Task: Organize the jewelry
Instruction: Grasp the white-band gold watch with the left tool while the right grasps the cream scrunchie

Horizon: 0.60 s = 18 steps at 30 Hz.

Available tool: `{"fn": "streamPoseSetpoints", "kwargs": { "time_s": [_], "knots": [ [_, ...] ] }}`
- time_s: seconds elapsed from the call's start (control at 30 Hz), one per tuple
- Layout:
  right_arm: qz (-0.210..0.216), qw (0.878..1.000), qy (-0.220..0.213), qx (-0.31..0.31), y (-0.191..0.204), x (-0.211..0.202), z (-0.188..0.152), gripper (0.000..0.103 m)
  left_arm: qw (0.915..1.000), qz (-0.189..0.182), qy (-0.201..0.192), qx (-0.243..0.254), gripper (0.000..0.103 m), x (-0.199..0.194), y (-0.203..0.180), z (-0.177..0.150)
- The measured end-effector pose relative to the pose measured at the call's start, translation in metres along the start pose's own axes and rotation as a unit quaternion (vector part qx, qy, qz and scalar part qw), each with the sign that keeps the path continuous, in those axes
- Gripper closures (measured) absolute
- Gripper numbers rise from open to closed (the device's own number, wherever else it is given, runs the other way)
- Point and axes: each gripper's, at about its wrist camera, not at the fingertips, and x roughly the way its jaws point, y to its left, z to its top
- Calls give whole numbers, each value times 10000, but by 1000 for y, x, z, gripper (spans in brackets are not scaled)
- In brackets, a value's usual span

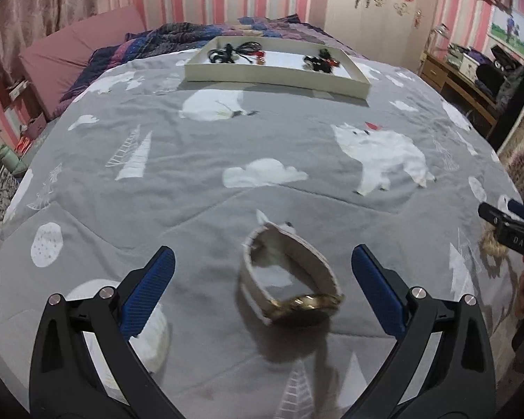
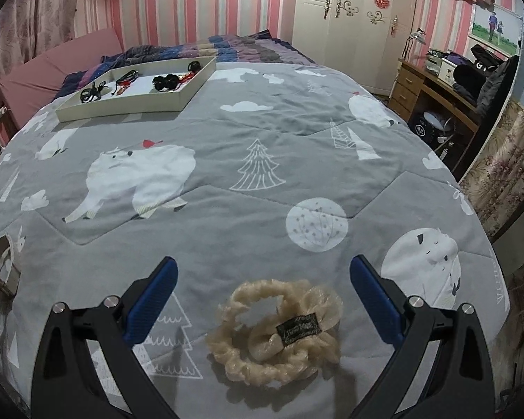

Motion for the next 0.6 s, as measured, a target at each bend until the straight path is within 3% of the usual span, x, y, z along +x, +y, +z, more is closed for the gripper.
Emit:
{"fn": "streamPoseSetpoints", "kwargs": {
  "time_s": [0.2,0.6],
  "knots": [
    [108,9998,157,112,-7,4,-13,4,9997,146,75,202,3,9,-14,-13],
    [249,9990,250,271,-14,9,-27,4,9995,283,142,24,3,22,-10,-15]
  ]
}}
